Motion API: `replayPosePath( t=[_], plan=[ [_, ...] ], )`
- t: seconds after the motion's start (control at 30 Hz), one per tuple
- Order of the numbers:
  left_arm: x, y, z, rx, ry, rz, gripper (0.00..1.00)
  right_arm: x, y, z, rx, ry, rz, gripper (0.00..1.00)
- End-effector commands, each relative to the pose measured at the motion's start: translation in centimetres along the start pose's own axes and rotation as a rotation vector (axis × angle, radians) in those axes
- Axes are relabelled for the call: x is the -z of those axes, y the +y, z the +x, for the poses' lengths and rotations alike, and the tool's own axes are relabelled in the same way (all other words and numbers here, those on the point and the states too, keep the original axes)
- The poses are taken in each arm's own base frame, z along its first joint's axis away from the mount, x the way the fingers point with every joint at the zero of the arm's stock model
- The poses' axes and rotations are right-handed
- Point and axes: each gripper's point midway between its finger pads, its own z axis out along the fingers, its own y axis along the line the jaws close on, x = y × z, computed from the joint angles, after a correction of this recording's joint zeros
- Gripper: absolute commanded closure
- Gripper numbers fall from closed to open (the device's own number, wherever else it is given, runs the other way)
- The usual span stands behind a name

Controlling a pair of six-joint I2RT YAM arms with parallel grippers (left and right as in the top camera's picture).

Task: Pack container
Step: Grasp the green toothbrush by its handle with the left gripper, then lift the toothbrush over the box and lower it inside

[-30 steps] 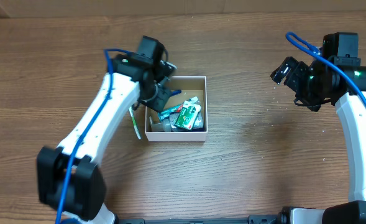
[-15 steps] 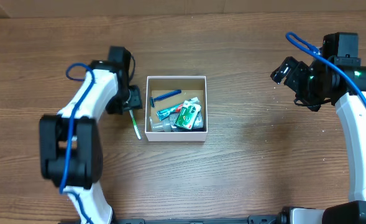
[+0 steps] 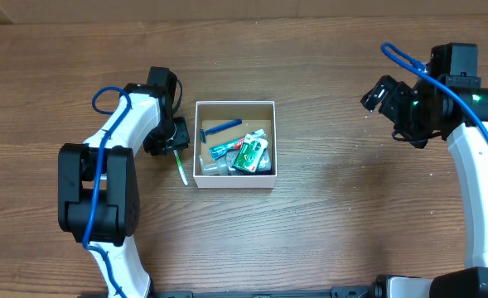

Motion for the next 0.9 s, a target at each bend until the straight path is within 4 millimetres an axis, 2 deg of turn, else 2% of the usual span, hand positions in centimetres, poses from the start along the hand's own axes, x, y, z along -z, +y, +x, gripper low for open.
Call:
replayPosePath(
  t=[0.0,0.17,0.23,0.33,0.4,0.47,0.53,0.63,0.7,0.77,0.83,0.87],
  plan=[
    [-0.4,-0.1,-0.1,0.002,0.003,0.003,0.57,0.5,0.3,-0.4,0.000,-0.020,-0.011,0.00],
    [-1.6,-0.1,0.2,0.003,-0.002,0.006,0.66,0.5,0.3,-0.4,0.000,-0.020,-0.011,0.00],
    [-1.7,0.0,0.2,0.003,0.000,0.003,0.77,0.5,0.3,-0.4,0.000,-0.020,-0.011,0.00],
    [-1.5,0.1,0.6,-0.002,0.017,-0.002,0.86,0.5,0.3,-0.4,0.000,-0.020,-0.011,0.00],
    [-1.0,0.2,0.8,-0.032,0.034,-0.009,0.95,0.5,0.3,-0.4,0.000,-0.020,-0.011,0.00],
    [0.7,0.0,0.3,-0.078,0.039,-0.010,0.96,0.5,0.3,-0.4,0.000,-0.020,-0.011,0.00],
    [4.2,-0.5,-1.0,-0.133,0.012,-0.002,0.96,0.5,0.3,-0.4,0.000,-0.020,-0.011,0.00],
    [11.2,-2.2,-2.8,-0.216,-0.102,0.035,0.96,0.5,0.3,-0.4,0.000,-0.020,-0.011,0.00],
    [16.3,-4.1,-3.4,-0.288,-0.217,0.073,0.96,0.5,0.3,-0.4,0.000,-0.020,-0.011,0.00],
    [20.7,-6.5,-3.1,-0.415,-0.335,0.107,0.96,0.5,0.3,-0.4,0.000,-0.020,-0.011,0.00],
    [22.9,-9.5,-1.6,-0.600,-0.411,0.122,0.96,0.5,0.3,-0.4,0.000,-0.020,-0.011,0.00],
    [23.1,-11.0,-0.6,-0.711,-0.420,0.119,0.96,0.5,0.3,-0.4,0.000,-0.020,-0.011,0.00]
  ],
)
